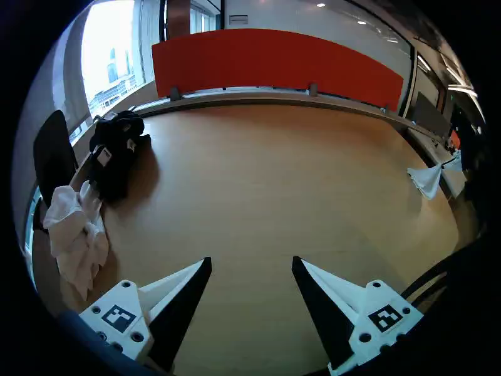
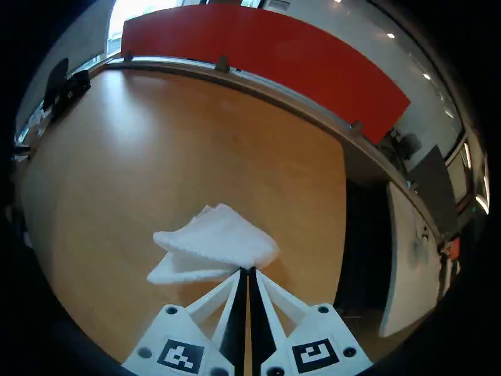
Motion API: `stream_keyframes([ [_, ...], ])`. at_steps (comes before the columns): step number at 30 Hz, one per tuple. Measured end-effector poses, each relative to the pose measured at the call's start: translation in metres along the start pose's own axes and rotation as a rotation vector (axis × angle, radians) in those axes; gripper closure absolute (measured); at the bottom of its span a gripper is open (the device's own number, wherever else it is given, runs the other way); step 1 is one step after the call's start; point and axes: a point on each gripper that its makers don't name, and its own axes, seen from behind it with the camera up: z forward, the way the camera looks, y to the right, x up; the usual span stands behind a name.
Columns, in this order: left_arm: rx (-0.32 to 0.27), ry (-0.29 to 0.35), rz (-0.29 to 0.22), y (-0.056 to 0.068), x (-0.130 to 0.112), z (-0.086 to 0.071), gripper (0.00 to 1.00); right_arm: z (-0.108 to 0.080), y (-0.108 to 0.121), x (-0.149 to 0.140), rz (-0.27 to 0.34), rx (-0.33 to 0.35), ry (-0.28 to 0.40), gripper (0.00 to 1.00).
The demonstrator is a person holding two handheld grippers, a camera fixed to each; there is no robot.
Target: Fold towel
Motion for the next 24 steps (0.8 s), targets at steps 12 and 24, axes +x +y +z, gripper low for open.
stream_keyframes([
  [12, 0.016, -0.003, 0.002, -0.005, -0.003, -0.005, 0.05, 0.016, 0.002, -0.044, 0.065, -0.019, -0.086, 0.98],
  [24, 0.034, -0.008, 0.000, -0.008, -0.006, -0.008, 0.05, 0.030, 0.002, -0.080, 0.109, -0.028, -0.168, 0.98],
])
